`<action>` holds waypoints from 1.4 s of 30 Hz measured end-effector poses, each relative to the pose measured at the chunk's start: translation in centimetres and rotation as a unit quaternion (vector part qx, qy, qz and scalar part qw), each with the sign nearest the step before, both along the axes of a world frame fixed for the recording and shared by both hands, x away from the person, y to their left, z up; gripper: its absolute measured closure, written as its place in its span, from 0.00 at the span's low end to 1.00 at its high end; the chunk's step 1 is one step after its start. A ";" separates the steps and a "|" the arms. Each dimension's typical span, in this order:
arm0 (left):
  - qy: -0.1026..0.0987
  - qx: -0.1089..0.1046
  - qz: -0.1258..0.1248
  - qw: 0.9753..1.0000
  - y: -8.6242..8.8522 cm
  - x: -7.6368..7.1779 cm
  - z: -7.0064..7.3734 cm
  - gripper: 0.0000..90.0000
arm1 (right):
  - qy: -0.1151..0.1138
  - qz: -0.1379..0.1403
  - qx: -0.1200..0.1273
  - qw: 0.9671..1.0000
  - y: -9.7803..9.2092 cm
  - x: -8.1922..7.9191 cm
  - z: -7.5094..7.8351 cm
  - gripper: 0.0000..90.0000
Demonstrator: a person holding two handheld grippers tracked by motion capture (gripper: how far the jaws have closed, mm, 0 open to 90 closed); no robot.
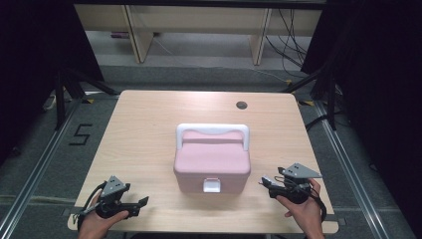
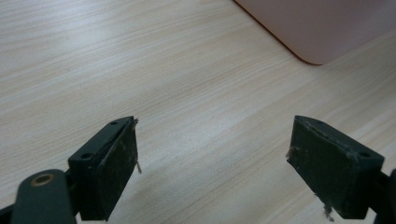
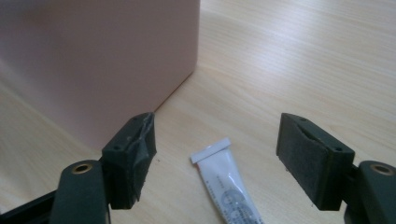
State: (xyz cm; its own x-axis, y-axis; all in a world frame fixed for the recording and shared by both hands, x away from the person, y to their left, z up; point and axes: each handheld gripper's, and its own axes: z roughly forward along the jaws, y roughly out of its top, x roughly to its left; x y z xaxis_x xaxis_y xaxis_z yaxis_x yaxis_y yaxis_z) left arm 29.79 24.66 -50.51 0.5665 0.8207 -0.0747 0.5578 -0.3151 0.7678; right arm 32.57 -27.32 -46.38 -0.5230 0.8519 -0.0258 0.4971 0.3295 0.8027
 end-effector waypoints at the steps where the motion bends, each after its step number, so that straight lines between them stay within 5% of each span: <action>1: 0.000 0.001 0.001 1.000 0.0 0.0 0.0 0.17 | -0.001 0.001 -0.003 1.000 0.1 -0.1 0.0 0.32; 18: 0.009 -0.001 0.008 1.000 -0.1 0.1 0.1 0.17 | -0.022 0.023 -0.011 0.999 1.3 -2.1 -0.3 0.30; 20: 0.000 -0.005 0.008 1.000 -0.1 0.1 -0.1 0.16 | -0.001 0.013 0.003 1.000 1.5 -2.6 -0.3 0.30; 21: 0.005 -0.004 0.007 1.000 -0.1 0.1 0.0 0.16 | -0.017 0.021 -0.008 1.000 1.3 -2.5 -0.4 0.30; 24: -0.001 -0.007 0.009 1.000 -0.1 0.1 -0.1 0.16 | -0.015 0.028 -0.006 0.999 1.4 -2.8 -0.5 0.29; 33: 0.004 -0.004 0.002 1.000 -0.2 0.1 0.0 0.16 | 0.019 0.034 0.008 0.999 2.5 -4.2 -1.0 0.28; 34: 0.004 -0.005 0.002 1.000 -0.2 0.1 0.0 0.16 | 0.002 0.046 -0.009 0.999 2.4 -4.1 -1.0 0.28; 42: -0.004 -0.020 0.003 1.000 -0.3 0.0 0.4 0.16 | 0.009 0.066 -0.023 0.998 3.4 -5.2 -1.5 0.27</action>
